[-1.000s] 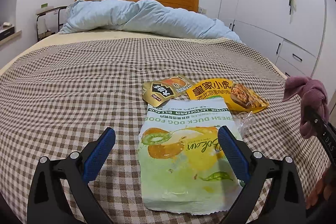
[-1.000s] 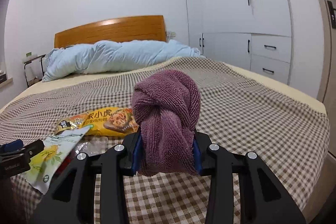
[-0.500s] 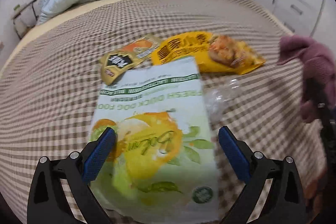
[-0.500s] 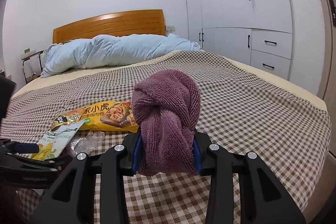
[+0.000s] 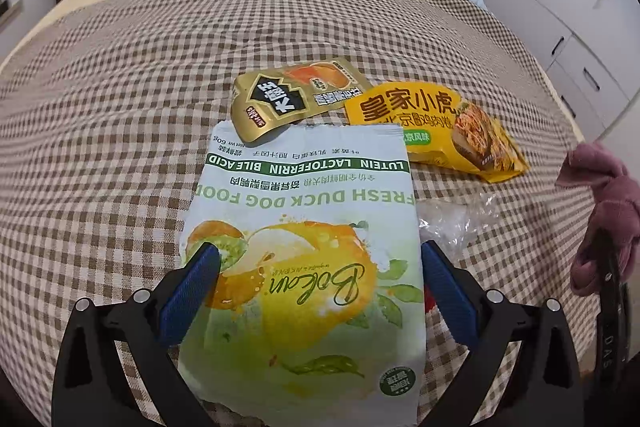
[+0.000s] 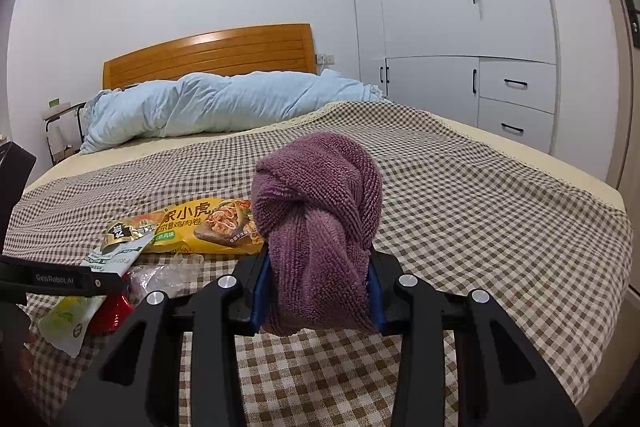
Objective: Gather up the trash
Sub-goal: 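Grasp the green dog-food bag with the left tool while the right tool holds the towel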
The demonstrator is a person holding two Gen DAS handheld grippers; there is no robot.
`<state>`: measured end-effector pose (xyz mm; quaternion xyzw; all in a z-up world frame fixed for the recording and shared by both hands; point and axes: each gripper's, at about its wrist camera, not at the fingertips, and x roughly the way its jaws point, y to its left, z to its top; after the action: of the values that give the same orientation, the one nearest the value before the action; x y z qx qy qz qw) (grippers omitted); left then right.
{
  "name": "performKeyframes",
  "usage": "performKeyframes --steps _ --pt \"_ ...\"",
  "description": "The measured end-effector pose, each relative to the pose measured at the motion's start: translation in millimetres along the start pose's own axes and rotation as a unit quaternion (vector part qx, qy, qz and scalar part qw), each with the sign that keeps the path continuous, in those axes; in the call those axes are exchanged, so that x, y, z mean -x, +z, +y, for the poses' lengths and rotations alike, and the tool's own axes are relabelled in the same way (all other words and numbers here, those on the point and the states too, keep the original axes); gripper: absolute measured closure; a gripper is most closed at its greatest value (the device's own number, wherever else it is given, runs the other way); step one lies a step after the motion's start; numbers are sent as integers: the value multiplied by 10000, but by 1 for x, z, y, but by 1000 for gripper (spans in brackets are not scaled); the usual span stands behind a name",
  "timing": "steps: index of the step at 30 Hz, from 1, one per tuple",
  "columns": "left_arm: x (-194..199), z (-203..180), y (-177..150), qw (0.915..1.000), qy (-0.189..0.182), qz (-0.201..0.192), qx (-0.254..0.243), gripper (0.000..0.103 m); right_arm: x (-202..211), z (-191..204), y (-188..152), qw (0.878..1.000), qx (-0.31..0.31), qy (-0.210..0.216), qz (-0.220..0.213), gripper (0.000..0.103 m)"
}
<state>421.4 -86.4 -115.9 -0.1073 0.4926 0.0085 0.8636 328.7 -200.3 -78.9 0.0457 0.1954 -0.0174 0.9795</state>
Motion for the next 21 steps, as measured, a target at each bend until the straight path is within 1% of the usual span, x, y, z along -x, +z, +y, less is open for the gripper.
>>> performKeyframes --steps 3,6,7,10,11,12,14,15,17,20,21 --pt "1 9 -2 9992 -291 -18 279 9 0 0 0 10000 4 12 3 65" --pt "5 13 -4 9983 -443 -32 369 14 -1 0 1 10000 0 20 23 65" --pt "6 14 -4 9978 -545 -53 382 17 0 -1 1 10000 -4 19 17 65" --pt "8 16 -5 9970 -692 -75 324 27 -1 -2 2 10000 8 15 7 65" --pt "12 16 -7 9967 -732 -95 336 34 -1 -1 2 10000 15 11 12 65" --pt "14 18 -7 9954 -863 -129 390 38 0 0 2 10000 22 6 16 65" --pt "20 20 -9 9949 -893 -181 425 50 0 0 1 10000 33 3 21 65" --pt "25 21 -11 9950 -886 -203 417 52 -1 0 1 10000 36 0 23 65" --pt "30 24 -12 9948 -872 -290 429 62 -1 1 2 10000 47 -6 27 65" --pt "37 32 -16 9940 -905 -397 477 69 -1 0 2 10000 56 -2 28 65" --pt "41 33 -18 9941 -882 -456 442 69 -2 0 2 10000 57 -4 36 65"
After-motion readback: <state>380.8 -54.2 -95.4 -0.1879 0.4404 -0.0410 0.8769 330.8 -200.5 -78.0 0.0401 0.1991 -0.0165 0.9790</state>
